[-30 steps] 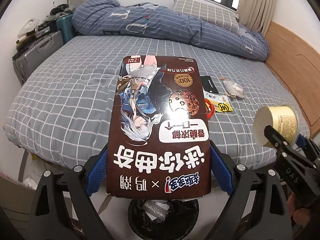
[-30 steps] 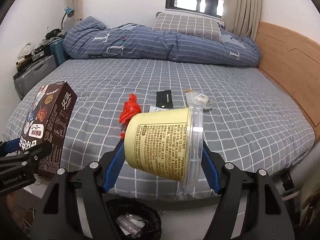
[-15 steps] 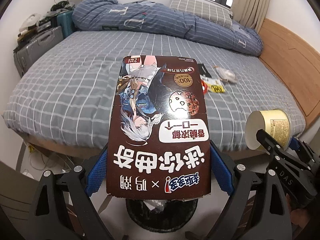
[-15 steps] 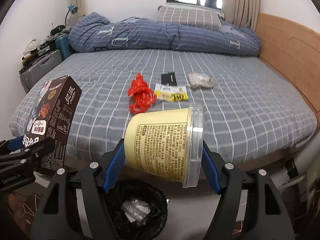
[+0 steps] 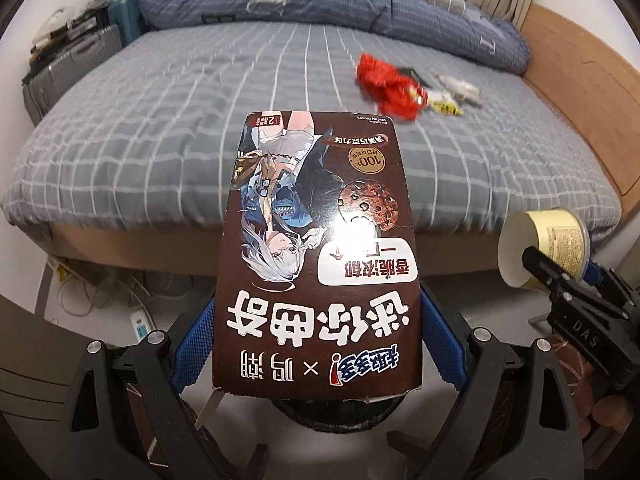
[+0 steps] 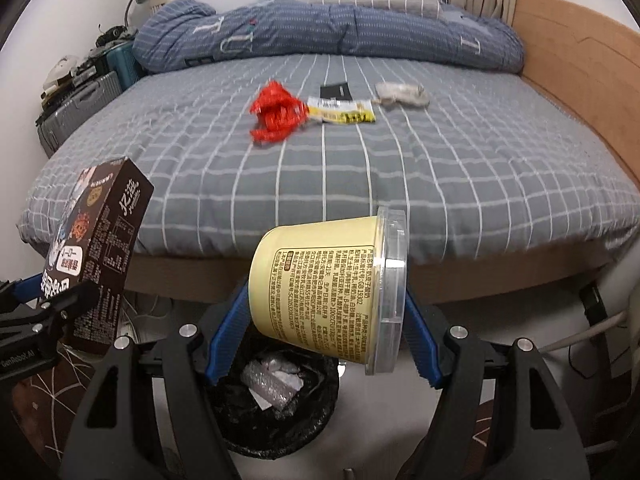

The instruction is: Collect trash

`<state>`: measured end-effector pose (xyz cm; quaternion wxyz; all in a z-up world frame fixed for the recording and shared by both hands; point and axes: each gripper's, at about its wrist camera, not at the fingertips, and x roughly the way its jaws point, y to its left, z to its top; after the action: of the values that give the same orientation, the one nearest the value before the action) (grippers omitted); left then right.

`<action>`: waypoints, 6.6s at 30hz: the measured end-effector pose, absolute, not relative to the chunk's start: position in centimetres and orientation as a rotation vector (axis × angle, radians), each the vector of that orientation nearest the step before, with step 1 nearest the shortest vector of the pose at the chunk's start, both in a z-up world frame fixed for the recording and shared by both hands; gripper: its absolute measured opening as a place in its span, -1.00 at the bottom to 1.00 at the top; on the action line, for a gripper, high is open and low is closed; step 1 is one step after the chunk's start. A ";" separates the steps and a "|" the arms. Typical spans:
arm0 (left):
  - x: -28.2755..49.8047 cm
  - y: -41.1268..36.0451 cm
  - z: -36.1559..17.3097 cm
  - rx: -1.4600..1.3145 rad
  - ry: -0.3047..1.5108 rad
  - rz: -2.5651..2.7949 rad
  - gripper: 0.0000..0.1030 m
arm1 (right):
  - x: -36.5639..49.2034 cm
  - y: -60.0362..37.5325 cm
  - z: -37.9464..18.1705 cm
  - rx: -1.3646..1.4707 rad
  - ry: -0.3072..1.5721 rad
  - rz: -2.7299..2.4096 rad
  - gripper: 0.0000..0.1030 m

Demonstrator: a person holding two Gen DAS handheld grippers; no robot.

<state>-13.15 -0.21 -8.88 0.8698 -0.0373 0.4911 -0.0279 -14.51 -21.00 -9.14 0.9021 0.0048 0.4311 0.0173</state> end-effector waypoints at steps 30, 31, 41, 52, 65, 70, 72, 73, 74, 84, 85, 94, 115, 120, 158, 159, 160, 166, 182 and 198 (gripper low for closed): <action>-12.5 -3.9 -17.6 -0.009 1.130 -0.154 0.87 | -13.5 -22.8 -15.5 -0.006 1.009 0.001 0.32; -12.5 -3.6 -17.5 -0.014 1.132 -0.151 0.87 | -13.4 -22.1 -15.5 -0.014 1.010 0.012 0.32; -12.4 1.4 -17.0 -0.036 1.119 -0.069 0.88 | -12.2 -16.3 -15.9 -0.066 1.034 0.116 0.32; -12.6 4.7 -15.8 -0.057 1.095 -0.014 0.88 | -12.1 -12.4 -16.1 -0.092 1.055 0.197 0.34; -12.5 5.0 -15.7 -0.061 1.090 0.001 0.88 | -12.1 -13.2 -16.0 -0.117 1.036 0.147 0.85; -12.4 4.6 -14.9 -0.061 1.081 -0.005 0.88 | -11.9 -14.2 -15.0 -0.113 1.012 0.124 0.85; -12.3 4.3 -14.3 -0.057 1.072 -0.007 0.88 | -11.8 -14.5 -14.5 -0.110 1.001 0.121 0.85; -12.3 4.2 -14.1 -0.058 1.070 -0.008 0.88 | -11.7 -14.8 -14.1 -0.107 0.993 0.118 0.85; -12.2 4.1 -13.8 -0.058 1.068 -0.011 0.88 | -11.7 -15.0 -13.8 -0.104 0.988 0.114 0.85; -10.9 2.6 -10.9 -0.066 1.037 -0.027 0.88 | -10.9 -17.1 -10.0 -0.080 0.922 0.070 0.85; -10.8 2.6 -10.6 -0.067 1.034 -0.029 0.88 | -10.6 -17.4 -9.7 -0.080 0.919 0.061 0.85; -9.5 1.2 -8.5 -0.050 1.004 -0.041 0.89 | -8.9 -19.2 -7.8 -0.061 0.888 0.015 0.85; 3.5 -3.8 -5.0 -0.046 0.950 -0.061 0.89 | 3.6 -26.3 -5.8 -0.063 0.837 -0.070 0.85; 8.5 -5.2 -5.7 -0.048 0.958 -0.066 0.89 | 8.7 -28.9 -6.5 -0.049 0.834 -0.103 0.85; 23.1 -9.6 -12.8 -0.002 1.087 -0.109 -0.10 | 28.9 -33.5 -14.6 0.041 0.981 -0.144 0.06; 23.1 -9.6 -12.8 -0.002 1.085 -0.109 -0.10 | 28.8 -33.5 -14.7 0.042 0.981 -0.141 0.04; 23.0 -9.6 -12.8 -0.003 1.084 -0.109 -0.12 | 28.6 -33.6 -14.7 0.041 0.980 -0.141 0.00; 22.2 -9.4 -12.2 -0.020 1.065 -0.110 -0.15 | 27.5 -33.7 -13.7 0.071 0.952 -0.144 -0.09; 19.0 -8.6 -7.6 -0.015 0.977 -0.093 -0.16 | 23.4 -33.0 -8.2 0.044 0.860 -0.137 -0.09; 13.9 -7.9 -3.7 -0.025 0.936 -0.105 -0.17 | 15.9 -31.8 -3.4 0.031 0.792 -0.126 -0.09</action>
<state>13.94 -7.86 -3.70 0.8910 -0.0122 0.4510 -0.0507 15.86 -31.77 -3.41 0.9205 0.0150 0.3856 -0.0615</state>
